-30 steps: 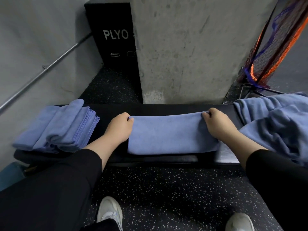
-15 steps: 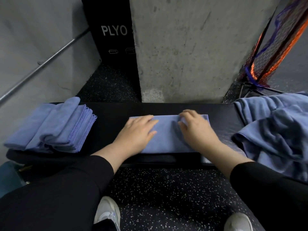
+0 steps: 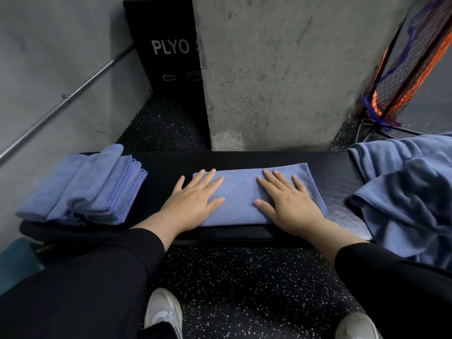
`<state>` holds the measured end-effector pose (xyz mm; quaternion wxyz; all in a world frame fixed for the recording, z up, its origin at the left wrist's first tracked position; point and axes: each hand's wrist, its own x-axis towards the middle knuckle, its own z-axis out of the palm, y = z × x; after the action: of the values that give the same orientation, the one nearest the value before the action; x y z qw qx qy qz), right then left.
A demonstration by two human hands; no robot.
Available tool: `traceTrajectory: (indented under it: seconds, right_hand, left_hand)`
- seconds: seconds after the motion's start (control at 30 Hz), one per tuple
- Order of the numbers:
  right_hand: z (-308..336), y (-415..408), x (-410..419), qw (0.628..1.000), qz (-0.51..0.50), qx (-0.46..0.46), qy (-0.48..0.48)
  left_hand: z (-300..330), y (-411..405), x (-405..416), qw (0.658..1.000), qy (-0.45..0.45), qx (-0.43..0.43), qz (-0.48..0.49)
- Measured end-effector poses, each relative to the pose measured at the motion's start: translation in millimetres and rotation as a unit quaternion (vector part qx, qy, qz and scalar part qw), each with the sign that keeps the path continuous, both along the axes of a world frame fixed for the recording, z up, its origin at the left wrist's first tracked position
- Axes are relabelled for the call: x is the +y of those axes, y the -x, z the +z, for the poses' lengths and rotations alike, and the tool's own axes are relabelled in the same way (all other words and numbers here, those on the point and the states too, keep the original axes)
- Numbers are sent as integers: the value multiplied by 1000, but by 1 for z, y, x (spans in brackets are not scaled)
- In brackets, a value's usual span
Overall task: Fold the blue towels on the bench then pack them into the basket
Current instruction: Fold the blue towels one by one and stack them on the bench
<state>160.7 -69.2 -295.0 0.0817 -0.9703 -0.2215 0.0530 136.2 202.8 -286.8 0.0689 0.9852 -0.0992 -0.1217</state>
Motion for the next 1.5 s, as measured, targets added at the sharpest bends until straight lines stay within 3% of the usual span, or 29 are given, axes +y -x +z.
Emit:
traceTrajectory:
  seconds: [0.1, 0.27, 0.43, 0.63, 0.8, 0.9, 1.03, 1.23, 1.4, 1.5]
  right_hand:
    - [1, -5, -4, 1000, 4, -10, -24]
    - [12, 6, 21, 985, 63, -154, -42]
    - [11, 33, 48, 994, 20, -108, -5]
    - [18, 9, 19, 995, -56, -78, 18]
    - [25, 25, 7, 996, 34, -60, -58]
    - [19, 48, 6, 993, 101, -47, -34]
    - [15, 65, 12, 992, 63, -82, -66]
    - [16, 76, 0, 992, 104, -67, -37]
    - [18, 73, 5, 991, 62, -87, -83]
    - [32, 71, 5, 990, -4, -30, -139]
  left_hand:
    - [3, -1, -1, 1000, -7, -12, 3]
    - [6, 2, -4, 999, -25, -19, 22]
    - [8, 10, 3, 994, -61, -80, 29]
    - [7, 36, 39, 991, 35, -90, -93]
    - [3, 49, 48, 985, 20, -121, -118]
    - [8, 49, 43, 985, 28, -122, -118]
    - [13, 46, 32, 981, 24, -115, -154]
    - [17, 44, 22, 978, 47, -129, -156]
    - [21, 46, 16, 978, 50, -127, -160]
    - [23, 46, 9, 980, 45, -115, -157]
